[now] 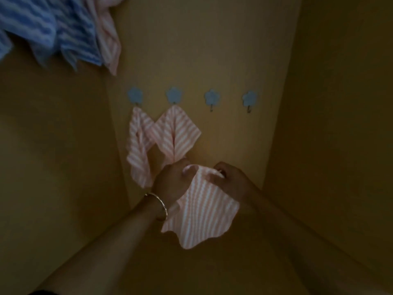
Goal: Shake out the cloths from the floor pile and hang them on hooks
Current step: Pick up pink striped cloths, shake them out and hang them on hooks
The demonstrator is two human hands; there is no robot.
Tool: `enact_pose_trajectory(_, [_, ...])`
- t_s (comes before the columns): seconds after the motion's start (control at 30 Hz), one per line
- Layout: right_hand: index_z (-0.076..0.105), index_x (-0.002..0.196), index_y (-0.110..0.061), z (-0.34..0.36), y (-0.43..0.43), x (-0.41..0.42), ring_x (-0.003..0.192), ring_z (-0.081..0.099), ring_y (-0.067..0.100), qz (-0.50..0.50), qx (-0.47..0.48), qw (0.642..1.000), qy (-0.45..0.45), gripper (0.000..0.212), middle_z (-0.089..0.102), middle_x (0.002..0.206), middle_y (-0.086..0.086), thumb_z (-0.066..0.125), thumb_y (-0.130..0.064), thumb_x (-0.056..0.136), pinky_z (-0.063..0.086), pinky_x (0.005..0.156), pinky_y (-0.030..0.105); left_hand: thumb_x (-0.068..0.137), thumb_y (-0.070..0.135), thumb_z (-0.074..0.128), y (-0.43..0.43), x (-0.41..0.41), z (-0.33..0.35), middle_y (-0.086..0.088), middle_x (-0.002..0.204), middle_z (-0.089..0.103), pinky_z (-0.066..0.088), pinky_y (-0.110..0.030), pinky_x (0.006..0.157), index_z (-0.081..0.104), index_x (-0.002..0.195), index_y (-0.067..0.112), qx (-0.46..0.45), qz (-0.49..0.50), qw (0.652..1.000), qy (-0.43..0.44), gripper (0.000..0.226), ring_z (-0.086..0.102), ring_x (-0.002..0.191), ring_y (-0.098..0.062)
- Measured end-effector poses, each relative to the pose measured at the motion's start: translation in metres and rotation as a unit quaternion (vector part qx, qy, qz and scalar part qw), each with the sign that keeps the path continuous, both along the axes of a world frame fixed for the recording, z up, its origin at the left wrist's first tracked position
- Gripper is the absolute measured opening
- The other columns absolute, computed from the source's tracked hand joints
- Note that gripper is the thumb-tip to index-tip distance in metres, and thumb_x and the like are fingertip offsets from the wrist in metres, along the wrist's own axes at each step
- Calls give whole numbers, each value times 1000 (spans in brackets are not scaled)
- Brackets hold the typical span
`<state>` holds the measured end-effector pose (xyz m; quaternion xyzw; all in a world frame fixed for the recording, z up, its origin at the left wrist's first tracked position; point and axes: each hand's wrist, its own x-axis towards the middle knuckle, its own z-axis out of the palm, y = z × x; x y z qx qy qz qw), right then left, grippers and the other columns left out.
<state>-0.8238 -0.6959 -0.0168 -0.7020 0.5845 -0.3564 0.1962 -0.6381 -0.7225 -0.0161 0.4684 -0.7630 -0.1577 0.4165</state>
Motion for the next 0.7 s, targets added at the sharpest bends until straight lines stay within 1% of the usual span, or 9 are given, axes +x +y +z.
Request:
enact_pose_trajectory(0.07, [52, 96, -23, 10, -6, -3, 77, 58, 12, -8, -5, 1000, -17, 18, 62, 86, -2, 62, -38, 90, 45, 70, 30, 88, 49, 52, -17, -5, 8, -3, 78, 66, 51, -37, 74, 61, 85, 18, 4, -9, 1000, 13, 33, 63, 82, -26])
enact_pose_trajectory(0.13, [49, 103, -26, 19, -11, -7, 74, 58, 12, -10, -17, 1000, -17, 17, 62, 84, -2, 58, -36, 93, 43, 66, 29, 92, 36, 54, -28, -13, 18, -5, 82, 66, 48, -33, 73, 61, 89, 12, -3, -16, 1000, 8, 25, 62, 84, -26])
enact_pose_trajectory(0.23, [44, 107, -30, 36, -23, -10, 70, 58, 9, -10, -51, 999, -3, 13, 59, 82, -6, 50, -37, 97, 42, 60, 27, 94, 34, 50, -43, -21, 36, -8, 86, 66, 48, -35, 71, 60, 91, 13, -23, -20, 1000, -6, 24, 60, 84, -27])
enact_pose_trajectory(0.33, [40, 115, -27, 52, -37, -11, 77, 63, 21, -23, -91, 995, 19, 18, 64, 91, 6, 41, -38, 100, 47, 64, 32, 95, 35, 48, -59, -26, 54, -10, 89, 65, 49, -36, 72, 59, 91, 14, -39, -21, 999, -2, 24, 60, 85, -29])
enact_pose_trajectory(0.4, [38, 120, -22, 61, -48, -10, 75, 63, 23, -24, -111, 993, 42, 25, 64, 91, 9, 37, -38, 101, 46, 61, 32, 96, 33, 46, -69, -32, 67, -11, 91, 65, 49, -38, 74, 58, 95, 10, -52, -19, 998, -16, 27, 60, 86, -30])
enact_pose_trajectory(0.47, [37, 121, -20, 69, -58, -11, 72, 62, 23, -32, -130, 990, 50, 27, 63, 89, 8, 35, -38, 101, 45, 58, 32, 97, 30, 46, -76, -38, 80, -14, 92, 65, 49, -40, 73, 59, 99, 5, -66, -18, 997, -21, 29, 61, 84, -30])
enact_pose_trajectory(0.53, [35, 122, -20, 77, -66, -16, 69, 61, 21, -39, -141, 988, 49, 28, 62, 86, 5, 34, -39, 101, 45, 57, 31, 97, 29, 45, -86, -44, 92, -15, 92, 65, 47, -35, 71, 59, 100, 3, -78, -21, 996, -24, 29, 61, 83, -29])
enact_pose_trajectory(0.63, [34, 123, -20, 89, -77, -26, 63, 58, 17, -30, -158, 985, 70, 28, 58, 76, -2, 31, -39, 102, 40, 53, 29, 97, 27, 46, -103, -53, 107, -15, 92, 64, 41, -31, 70, 59, 94, 2, -90, -13, 995, -38, 28, 60, 87, -31])
enact_pose_trajectory(0.7, [37, 121, -21, 96, -85, -32, 63, 59, 17, -20, -180, 980, 80, 25, 58, 77, -3, 31, -36, 102, 41, 54, 29, 97, 26, 47, -113, -58, 115, -19, 95, 64, 39, -31, 71, 59, 92, 1, -95, -10, 995, -38, 28, 59, 90, -33])
